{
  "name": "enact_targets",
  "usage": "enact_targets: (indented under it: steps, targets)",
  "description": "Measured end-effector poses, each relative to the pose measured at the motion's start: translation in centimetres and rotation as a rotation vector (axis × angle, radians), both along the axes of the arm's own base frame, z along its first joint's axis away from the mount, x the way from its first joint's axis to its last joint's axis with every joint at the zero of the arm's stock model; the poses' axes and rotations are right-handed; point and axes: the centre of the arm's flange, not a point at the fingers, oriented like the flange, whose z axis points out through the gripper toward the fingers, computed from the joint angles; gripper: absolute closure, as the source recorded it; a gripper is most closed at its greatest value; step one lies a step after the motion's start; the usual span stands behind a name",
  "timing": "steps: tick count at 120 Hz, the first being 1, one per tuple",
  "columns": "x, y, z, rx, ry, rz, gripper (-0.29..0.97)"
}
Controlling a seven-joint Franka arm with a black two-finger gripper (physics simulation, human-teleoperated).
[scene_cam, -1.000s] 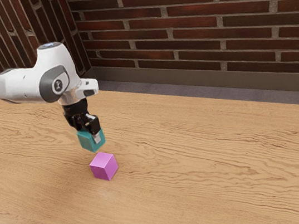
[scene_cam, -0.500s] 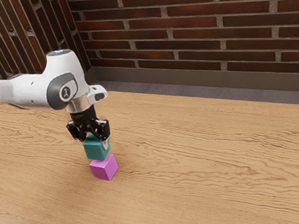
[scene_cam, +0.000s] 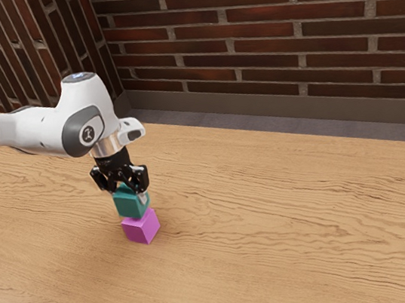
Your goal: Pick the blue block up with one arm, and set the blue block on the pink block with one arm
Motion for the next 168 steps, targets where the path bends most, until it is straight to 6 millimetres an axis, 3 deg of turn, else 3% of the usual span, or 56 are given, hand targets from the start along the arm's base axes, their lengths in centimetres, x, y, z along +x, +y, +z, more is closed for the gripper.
enact_targets:
  steps: [41, 126, 168]
  targets:
    - [-0.8, -1.2, -0.2, 0.006, -0.070, -0.097, 0.39]
    - [-1.2, -0.1, -0.8, -0.042, -0.087, -0.132, 0.39]
    - [-2.4, -0.2, -1.0, -0.052, -0.073, -0.138, 0.40]
